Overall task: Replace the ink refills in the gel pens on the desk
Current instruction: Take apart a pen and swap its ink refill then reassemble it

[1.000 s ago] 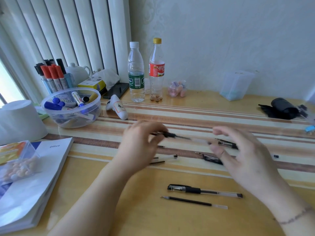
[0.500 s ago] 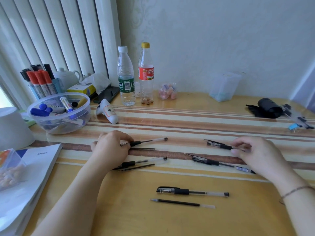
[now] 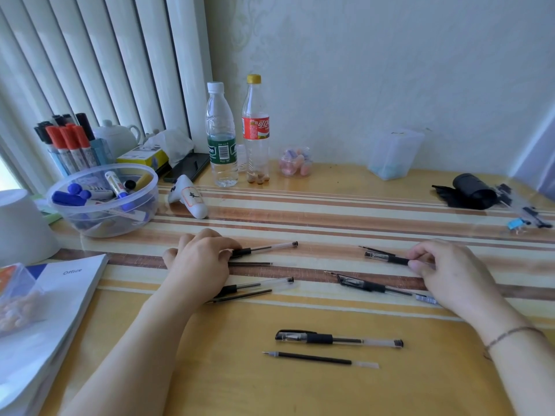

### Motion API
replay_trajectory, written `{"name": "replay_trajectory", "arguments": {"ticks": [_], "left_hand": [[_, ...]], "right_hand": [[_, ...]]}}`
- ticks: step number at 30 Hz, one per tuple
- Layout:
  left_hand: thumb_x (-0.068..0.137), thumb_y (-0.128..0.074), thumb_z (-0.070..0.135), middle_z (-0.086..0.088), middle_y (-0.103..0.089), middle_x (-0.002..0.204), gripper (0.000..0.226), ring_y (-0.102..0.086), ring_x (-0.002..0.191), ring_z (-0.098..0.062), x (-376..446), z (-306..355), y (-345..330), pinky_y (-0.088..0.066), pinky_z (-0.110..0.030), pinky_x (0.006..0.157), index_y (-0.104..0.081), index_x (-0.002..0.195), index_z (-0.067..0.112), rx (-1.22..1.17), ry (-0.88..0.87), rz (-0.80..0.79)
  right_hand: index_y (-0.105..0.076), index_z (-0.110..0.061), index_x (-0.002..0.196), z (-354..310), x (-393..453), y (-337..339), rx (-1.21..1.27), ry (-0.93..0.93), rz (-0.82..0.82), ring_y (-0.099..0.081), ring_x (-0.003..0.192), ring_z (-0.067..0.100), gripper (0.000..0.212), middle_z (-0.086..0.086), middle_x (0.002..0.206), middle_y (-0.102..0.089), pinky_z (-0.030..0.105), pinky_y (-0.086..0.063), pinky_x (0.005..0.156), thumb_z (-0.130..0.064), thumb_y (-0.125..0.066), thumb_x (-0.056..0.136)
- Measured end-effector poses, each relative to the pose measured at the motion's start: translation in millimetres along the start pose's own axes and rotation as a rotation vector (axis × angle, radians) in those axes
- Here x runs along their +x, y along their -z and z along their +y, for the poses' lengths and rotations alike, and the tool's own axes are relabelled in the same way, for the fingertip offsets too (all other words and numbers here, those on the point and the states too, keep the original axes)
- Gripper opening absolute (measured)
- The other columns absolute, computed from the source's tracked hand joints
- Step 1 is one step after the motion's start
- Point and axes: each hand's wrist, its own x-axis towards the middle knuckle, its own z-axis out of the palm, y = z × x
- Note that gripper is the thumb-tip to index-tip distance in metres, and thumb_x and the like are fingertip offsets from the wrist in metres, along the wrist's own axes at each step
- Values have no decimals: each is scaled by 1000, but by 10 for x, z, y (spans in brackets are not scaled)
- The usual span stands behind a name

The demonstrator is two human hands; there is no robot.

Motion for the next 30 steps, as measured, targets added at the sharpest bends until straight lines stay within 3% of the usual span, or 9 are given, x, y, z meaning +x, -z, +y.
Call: {"name": "replay_trajectory", "arguments": {"ticks": [6,9,11,14,17,20,26,30], "left_hand": [[99,-40,36,11,-53,131,28,-37,123,-23,-10,-1,5,-26,-47,98,-57,121,39,40,-11,14],[95,-43,47,8,-43,143,37,-27,131,-26,-48,37,31,-24,-50,102,-48,131,37,79,-60,43],[92,-40,56,8,-33,148,50,-20,136,-28,-135,153,67,-22,-52,106,-37,138,38,78,-219,130],[92,-30,64,11,-34,148,57,-25,137,-22,-401,470,91,-25,-47,109,-32,142,36,21,-568,141],[95,-36,56,11,-54,131,47,-44,122,-20,-564,671,-7,-35,-45,100,-47,133,30,49,-776,112],[99,-39,37,10,-65,95,28,-55,89,-21,-543,690,-63,-41,-39,79,-60,113,26,13,-845,128],[97,-39,22,3,-49,59,16,-46,58,-22,-561,674,-46,-36,-34,58,-53,93,19,-168,-849,-17],[98,-40,23,6,-37,53,14,-37,52,-16,-530,631,-52,-33,-33,50,-54,94,24,-266,-816,-71]], "right_hand": [[-60,-39,86,-46,-32,60,14,29,-4,-56,91,17,10,-8,94,-63,37,-52,69,-30,-59,89],[-60,-33,88,-156,-92,176,-32,93,42,-50,93,16,10,-9,93,-61,33,-42,67,-25,-56,91],[-60,-30,92,-279,-174,240,-40,158,83,-50,86,14,7,-8,91,-63,31,-41,65,-25,-56,92],[-61,-27,97,-557,-391,256,98,336,41,-62,76,9,8,-12,86,-66,25,-49,63,-25,-56,91],[-62,-28,99,-790,-566,198,258,504,-16,-62,77,1,10,-19,86,-64,24,-52,65,-25,-55,91],[-64,-30,104,-854,-618,143,359,588,-32,-61,81,0,17,-20,88,-63,24,-52,65,-33,-53,91],[-70,-31,91,-875,-621,60,345,693,-7,-59,69,8,31,-14,75,-63,35,-50,56,-46,-43,93],[-71,-29,87,-886,-610,49,315,711,10,-58,64,10,36,-12,71,-63,36,-49,53,-48,-41,91]]}}
